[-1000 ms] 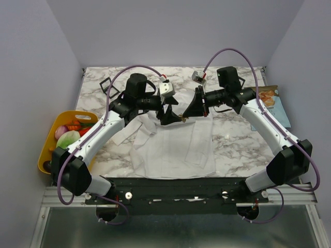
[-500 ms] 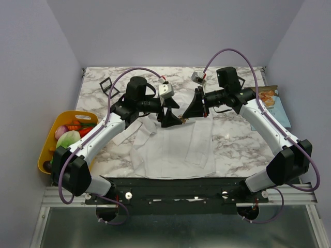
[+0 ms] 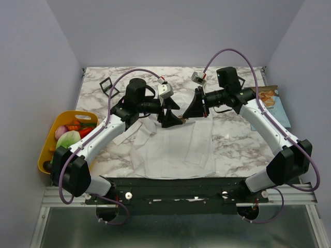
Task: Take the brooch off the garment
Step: Close the brooch.
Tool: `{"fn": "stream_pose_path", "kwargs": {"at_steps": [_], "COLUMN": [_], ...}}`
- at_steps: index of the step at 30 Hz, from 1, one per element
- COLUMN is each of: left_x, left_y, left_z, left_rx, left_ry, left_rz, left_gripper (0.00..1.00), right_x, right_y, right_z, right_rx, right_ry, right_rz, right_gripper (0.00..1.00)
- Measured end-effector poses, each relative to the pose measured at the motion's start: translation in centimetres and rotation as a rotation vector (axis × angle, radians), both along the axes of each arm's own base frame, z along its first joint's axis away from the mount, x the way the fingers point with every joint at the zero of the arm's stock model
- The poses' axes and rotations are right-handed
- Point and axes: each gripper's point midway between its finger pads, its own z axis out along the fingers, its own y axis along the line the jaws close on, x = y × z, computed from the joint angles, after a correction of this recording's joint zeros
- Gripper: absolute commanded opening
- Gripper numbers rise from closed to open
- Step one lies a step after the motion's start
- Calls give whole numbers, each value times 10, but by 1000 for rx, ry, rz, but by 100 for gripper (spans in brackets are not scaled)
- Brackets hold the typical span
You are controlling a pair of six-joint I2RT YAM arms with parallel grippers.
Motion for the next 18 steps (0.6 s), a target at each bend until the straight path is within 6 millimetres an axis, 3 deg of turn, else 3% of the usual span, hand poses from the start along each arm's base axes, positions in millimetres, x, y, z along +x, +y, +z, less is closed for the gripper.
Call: {"fn": "stream_pose_path", "kwargs": {"at_steps": [18], "left_x": [3], "left_y": [-3], "left_z": [9], "left_rx": [-38], "left_ry": [12], "left_rz": [14], "left_gripper": [80], "right_x": [0], "right_y": [0], "right_z": [0], "right_rx": [1], "right_ry": [1], "right_rz": [1], "right_gripper": [0]}}
